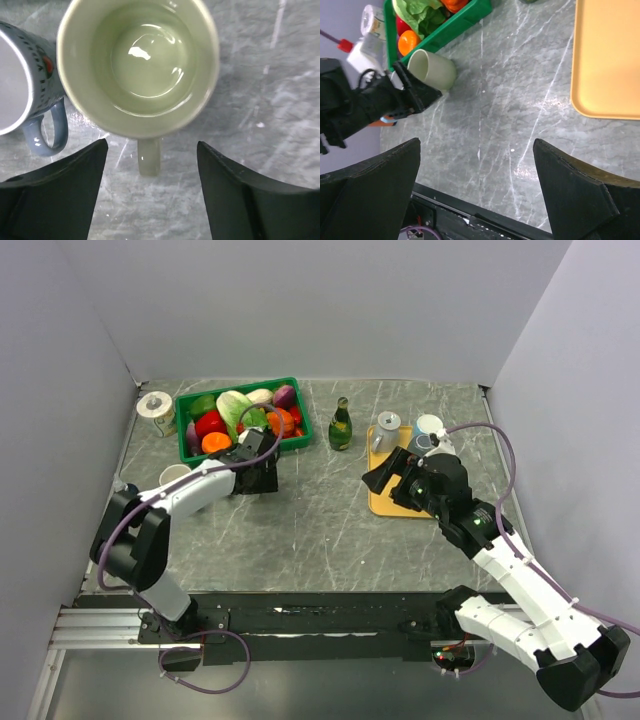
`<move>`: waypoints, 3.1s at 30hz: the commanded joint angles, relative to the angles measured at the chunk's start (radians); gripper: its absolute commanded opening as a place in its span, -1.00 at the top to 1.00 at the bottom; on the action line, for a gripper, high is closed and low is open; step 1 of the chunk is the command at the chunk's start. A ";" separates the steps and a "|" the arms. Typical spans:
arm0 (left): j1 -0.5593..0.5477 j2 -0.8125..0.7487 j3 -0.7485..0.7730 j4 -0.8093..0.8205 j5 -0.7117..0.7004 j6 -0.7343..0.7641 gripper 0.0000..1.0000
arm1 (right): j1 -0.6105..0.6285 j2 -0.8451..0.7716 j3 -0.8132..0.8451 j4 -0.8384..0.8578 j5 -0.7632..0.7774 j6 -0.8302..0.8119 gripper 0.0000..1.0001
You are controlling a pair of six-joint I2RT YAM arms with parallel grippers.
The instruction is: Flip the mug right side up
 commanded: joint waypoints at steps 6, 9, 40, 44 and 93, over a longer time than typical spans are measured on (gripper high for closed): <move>0.002 -0.285 -0.018 0.012 0.082 0.063 -0.88 | -0.033 0.079 0.102 -0.169 0.260 -0.189 -0.99; 0.002 -0.391 -0.062 0.044 0.117 0.099 -0.93 | -0.072 0.130 0.128 -0.207 0.405 -0.284 -0.99; 0.002 -0.589 -0.162 0.084 0.194 0.111 -0.93 | -0.496 0.464 0.002 0.072 0.033 -1.219 -0.97; 0.002 -0.593 -0.167 0.091 0.189 0.120 -0.93 | -0.562 0.506 0.015 0.101 -0.030 -1.223 -0.97; 0.002 -0.578 -0.173 0.094 0.220 0.111 -0.93 | -0.559 0.547 0.002 0.026 -0.225 -1.157 0.00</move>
